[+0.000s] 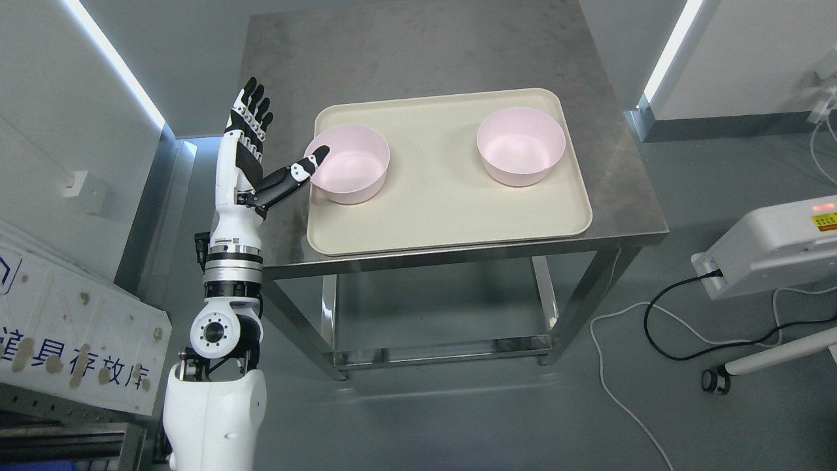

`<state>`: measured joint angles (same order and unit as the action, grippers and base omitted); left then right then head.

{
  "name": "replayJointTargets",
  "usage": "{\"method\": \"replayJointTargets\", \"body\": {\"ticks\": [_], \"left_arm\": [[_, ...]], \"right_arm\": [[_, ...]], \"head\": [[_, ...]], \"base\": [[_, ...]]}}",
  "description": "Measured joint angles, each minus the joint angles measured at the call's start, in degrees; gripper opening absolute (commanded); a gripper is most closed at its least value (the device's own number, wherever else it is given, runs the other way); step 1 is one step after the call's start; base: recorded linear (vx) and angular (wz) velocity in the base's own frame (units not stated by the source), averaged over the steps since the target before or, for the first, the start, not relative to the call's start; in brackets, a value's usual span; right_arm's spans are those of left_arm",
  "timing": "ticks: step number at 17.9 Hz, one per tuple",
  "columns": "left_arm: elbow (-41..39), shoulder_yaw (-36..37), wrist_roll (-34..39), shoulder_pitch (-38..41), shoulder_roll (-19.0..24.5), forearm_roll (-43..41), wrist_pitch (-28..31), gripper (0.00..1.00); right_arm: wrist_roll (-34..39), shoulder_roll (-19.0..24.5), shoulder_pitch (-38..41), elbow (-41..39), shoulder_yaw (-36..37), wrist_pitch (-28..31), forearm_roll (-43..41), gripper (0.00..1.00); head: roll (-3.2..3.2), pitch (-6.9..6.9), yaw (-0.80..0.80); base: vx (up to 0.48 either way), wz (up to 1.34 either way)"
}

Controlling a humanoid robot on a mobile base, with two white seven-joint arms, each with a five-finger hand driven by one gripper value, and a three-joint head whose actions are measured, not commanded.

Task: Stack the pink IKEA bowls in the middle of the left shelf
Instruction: 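Reach the left hand to the rim of the nearer pink bowl and grasp it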

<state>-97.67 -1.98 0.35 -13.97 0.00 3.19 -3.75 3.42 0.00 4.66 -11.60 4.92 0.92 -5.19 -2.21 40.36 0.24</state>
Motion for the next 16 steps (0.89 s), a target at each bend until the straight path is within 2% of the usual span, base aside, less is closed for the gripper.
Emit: {"method": "replayJointTargets", "body": {"ticks": [4, 6, 9, 11, 14, 16], "left_arm": [[0.1, -1.2, -1.1, -0.5, 0.0, 0.0, 0.6, 1.0], [0.5, -1.4, -6.3, -1.5, 0.9, 0.0, 1.7, 1.0], [2.6, -1.5, -17.8, -5.4, 4.8, -1.3, 3.3, 0.98], [4.0, -1.4, -22.9, -7.7, 7.5, -1.9, 5.4, 0.98], [5.6, -0.5, -27.0, -10.2, 10.6, -3.5, 9.6, 0.98], [7.2, 0.3, -28.2, -11.7, 12.4, -5.6, 12.2, 0.92]], "right_arm": [[0.1, 0.0, 0.0, 0.0, 0.0, 0.0, 0.0, 1.0], [0.1, 0.0, 0.0, 0.0, 0.0, 0.0, 0.0, 1.0], [0.1, 0.0, 0.0, 0.0, 0.0, 0.0, 0.0, 1.0], [0.1, 0.0, 0.0, 0.0, 0.0, 0.0, 0.0, 1.0], [0.1, 0.0, 0.0, 0.0, 0.0, 0.0, 0.0, 1.0], [0.1, 0.0, 0.0, 0.0, 0.0, 0.0, 0.0, 1.0]], "head": [[0.0, 0.0, 0.0], [0.0, 0.0, 0.0], [0.0, 0.0, 0.0], [0.0, 0.0, 0.0], [0.0, 0.0, 0.0], [0.0, 0.0, 0.0]], "base": [[0.041, -0.04], [0.013, -0.01], [-0.002, -0.01], [-0.003, 0.0], [-0.001, 0.02], [0.0, 0.0]]}}
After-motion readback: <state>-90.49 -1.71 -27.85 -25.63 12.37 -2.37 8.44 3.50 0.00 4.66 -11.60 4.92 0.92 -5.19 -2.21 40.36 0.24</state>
